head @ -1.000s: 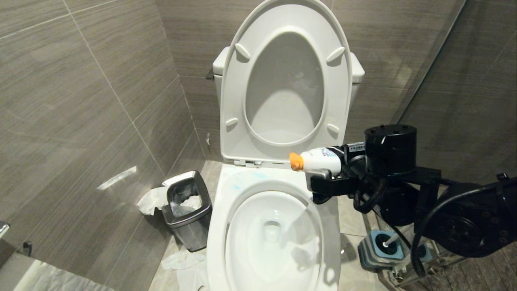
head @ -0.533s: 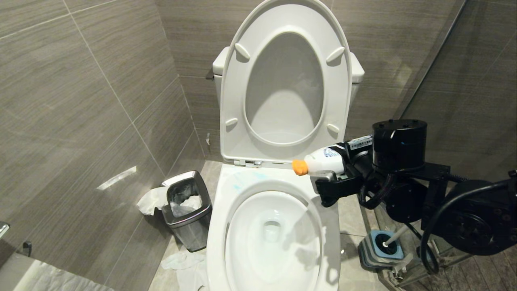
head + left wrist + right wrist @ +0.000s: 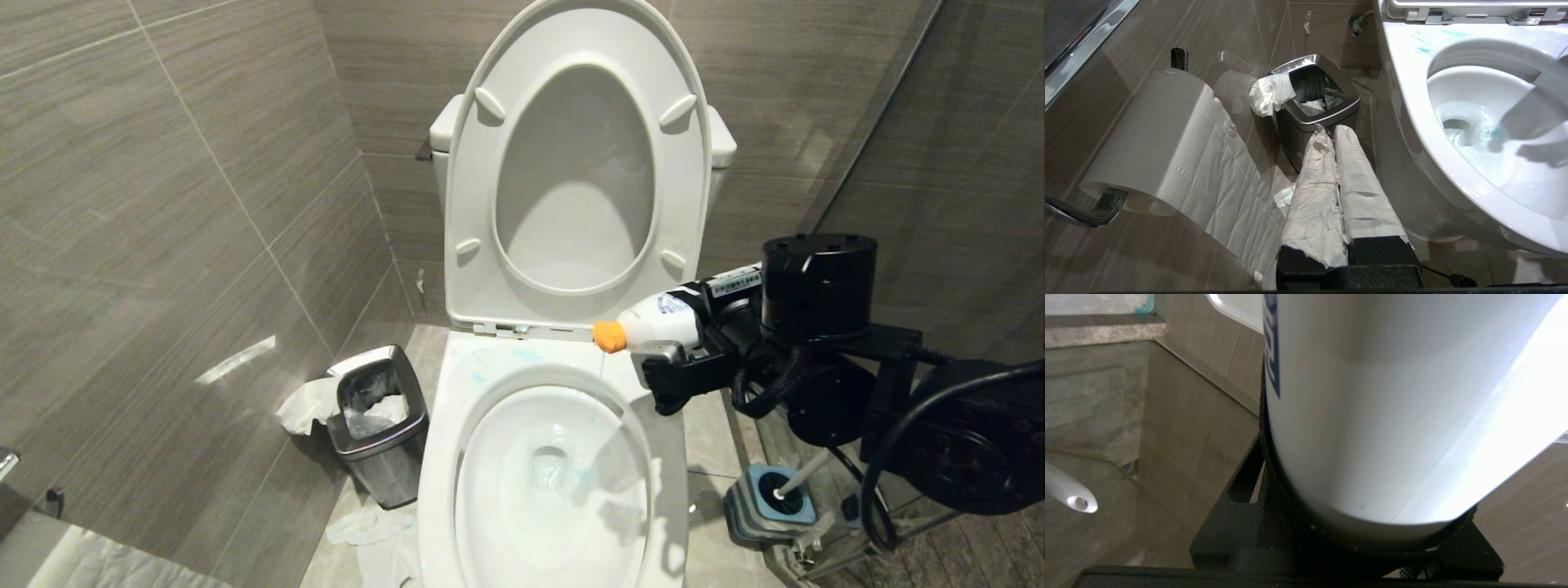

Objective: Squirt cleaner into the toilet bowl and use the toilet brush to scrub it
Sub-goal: Pour in the cleaning agent

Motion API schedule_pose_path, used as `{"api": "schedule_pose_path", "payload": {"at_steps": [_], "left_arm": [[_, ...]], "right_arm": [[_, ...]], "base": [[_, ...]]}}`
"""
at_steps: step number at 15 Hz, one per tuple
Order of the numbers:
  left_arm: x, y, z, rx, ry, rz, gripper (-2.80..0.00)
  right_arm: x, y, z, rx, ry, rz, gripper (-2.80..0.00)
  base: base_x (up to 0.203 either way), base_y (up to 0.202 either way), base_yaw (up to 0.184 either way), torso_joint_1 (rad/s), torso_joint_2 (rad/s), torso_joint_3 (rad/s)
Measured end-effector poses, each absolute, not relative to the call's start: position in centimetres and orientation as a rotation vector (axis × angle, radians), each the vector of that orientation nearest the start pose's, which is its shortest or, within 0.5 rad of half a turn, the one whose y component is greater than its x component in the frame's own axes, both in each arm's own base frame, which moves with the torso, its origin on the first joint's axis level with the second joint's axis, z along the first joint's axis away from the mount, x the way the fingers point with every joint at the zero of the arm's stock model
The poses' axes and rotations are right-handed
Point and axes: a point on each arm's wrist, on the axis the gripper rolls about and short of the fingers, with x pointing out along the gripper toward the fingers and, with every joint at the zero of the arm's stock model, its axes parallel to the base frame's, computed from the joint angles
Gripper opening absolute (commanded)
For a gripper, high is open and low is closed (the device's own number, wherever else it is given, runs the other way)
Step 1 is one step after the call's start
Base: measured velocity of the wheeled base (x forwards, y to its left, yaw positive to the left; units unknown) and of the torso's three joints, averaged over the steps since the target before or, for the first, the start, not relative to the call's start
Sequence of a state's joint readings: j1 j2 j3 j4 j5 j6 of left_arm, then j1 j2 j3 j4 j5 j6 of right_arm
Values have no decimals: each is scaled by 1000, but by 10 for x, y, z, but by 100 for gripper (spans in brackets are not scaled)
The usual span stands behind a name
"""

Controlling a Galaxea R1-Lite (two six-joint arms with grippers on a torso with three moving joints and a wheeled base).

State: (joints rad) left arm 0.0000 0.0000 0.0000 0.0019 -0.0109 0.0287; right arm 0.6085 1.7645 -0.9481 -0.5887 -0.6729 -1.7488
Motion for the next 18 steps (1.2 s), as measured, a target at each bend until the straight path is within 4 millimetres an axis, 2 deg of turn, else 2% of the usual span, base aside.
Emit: {"api": "schedule_pose_path", "payload": {"at_steps": [10, 18], "left_arm": [[-23, 0, 75, 31, 2, -11, -280], [-23, 0, 75, 31, 2, -11, -280]], "right_arm": [[277, 177, 202, -1886, 177, 106, -280], [277, 185, 203, -1761, 155, 109, -280]], "base": [[0, 0, 0, 0, 0, 0], [0, 0, 0, 0, 0, 0]]}}
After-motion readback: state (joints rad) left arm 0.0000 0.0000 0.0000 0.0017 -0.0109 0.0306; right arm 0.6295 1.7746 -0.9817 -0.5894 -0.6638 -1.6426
